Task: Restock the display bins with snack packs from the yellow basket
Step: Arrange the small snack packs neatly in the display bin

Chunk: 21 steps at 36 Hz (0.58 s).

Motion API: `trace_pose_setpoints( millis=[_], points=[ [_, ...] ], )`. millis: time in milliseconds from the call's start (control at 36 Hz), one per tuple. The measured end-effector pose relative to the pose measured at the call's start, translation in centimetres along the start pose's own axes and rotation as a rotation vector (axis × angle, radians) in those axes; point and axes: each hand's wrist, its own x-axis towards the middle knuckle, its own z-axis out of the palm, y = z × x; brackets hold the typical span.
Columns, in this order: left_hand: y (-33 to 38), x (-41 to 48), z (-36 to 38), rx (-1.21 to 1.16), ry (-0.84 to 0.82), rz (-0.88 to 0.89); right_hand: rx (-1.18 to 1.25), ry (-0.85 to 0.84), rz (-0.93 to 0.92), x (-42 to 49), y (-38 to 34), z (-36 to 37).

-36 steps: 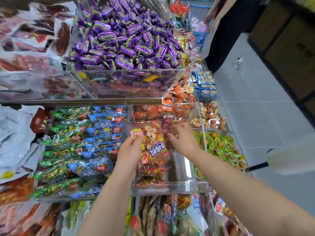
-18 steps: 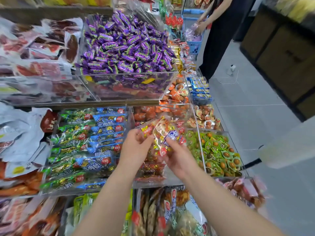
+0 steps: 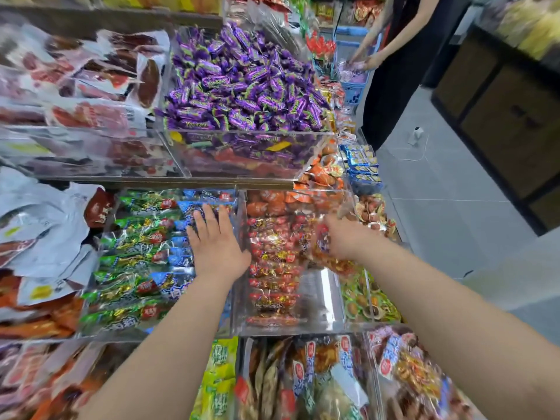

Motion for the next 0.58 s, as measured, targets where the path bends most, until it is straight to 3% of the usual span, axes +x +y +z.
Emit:
trace_pose_setpoints(
  millis=[111,361,583],
  points=[
    [-0.1,0.2,0.5,-0.021,0.004,-0.001,-0.127,-0.088,-0.026,2.2,-0.9,2.5],
    [-0.2,0.8,1.5,-0.063,0.011,-0.008,-0.37,0.139,-0.092,4.8,-0.1,8.1],
    [0.1,1.1,2.1,-0.07,0.059,-0.02,-0.503,0.094,-0.042,6.3,0.7,10.8]
  ],
)
